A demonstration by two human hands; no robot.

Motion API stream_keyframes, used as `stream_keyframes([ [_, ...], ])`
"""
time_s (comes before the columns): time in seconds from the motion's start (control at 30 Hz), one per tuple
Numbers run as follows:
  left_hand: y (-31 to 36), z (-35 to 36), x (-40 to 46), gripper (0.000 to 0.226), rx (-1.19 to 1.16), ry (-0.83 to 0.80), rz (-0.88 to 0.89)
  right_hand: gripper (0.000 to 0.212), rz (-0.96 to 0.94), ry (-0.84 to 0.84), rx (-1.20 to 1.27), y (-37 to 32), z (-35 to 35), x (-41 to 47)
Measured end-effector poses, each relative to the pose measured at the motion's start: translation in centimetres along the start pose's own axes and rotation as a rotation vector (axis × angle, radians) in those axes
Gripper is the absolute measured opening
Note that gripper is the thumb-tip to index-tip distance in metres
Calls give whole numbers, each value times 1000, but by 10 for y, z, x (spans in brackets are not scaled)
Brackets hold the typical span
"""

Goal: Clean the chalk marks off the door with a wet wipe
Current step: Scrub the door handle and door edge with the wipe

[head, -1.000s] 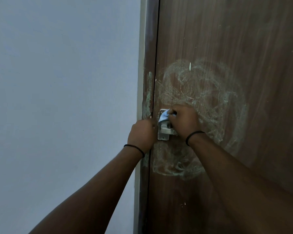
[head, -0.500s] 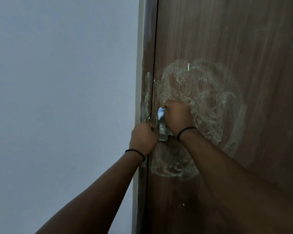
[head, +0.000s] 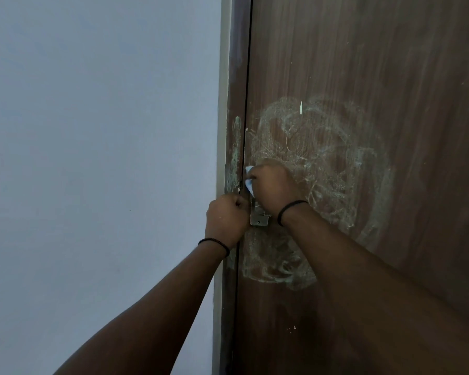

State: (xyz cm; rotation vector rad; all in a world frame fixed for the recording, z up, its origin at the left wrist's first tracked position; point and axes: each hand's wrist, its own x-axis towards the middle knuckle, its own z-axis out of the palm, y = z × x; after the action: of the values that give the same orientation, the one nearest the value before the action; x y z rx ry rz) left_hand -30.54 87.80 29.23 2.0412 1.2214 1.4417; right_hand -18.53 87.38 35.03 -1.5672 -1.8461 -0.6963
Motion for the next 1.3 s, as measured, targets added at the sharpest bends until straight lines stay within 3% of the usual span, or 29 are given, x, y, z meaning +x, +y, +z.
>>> stream_keyframes([
  [0.17, 0, -2, 0, 26, -26, -26, 22, 26, 283, 211, 241, 25, -8, -19],
  [0.33, -2, 2, -4, 23, -4, -8, 28, 21, 5, 3, 121, 4, -9, -5],
  [0.4, -1, 1, -5, 25, 6, 1, 29, 22, 22, 15, 65, 6, -9, -4],
  [0.53, 1, -2, 0, 31, -20, -28, 23, 29, 238, 178, 205, 20, -12, -19],
  [0.6, 3, -1, 1, 29, -22, -23, 38, 28, 206, 152, 158, 18, -9, -17],
  [0.7, 1, -1, -1, 26, 16, 12, 89, 25, 43, -18, 143, 5, -6, -5],
  [0.77, -2, -1, -2, 26, 28, 16, 97, 26, 32, -19, 135, 6, -6, -3],
  [0.87, -5, -1, -3, 26, 34, 18, 100, 27, 256, 192, 248, 15, -6, -15],
  [0.93, -5, 2, -1, 26, 38, 24, 116, 26, 363, 246, 341, 17, -3, -26],
  [1.07, -2, 6, 0, 25, 17, 32, 121, 7, 476, 250, 491, 16, 1, -33],
  [1.2, -6, 7, -5, 26, -32, 27, 72, 8, 600, 89, 544, 26, -4, -28],
  [1.3, -9, 10, -7, 28, -60, 9, 7, 10, 655, 170, 605, 24, -5, -25],
])
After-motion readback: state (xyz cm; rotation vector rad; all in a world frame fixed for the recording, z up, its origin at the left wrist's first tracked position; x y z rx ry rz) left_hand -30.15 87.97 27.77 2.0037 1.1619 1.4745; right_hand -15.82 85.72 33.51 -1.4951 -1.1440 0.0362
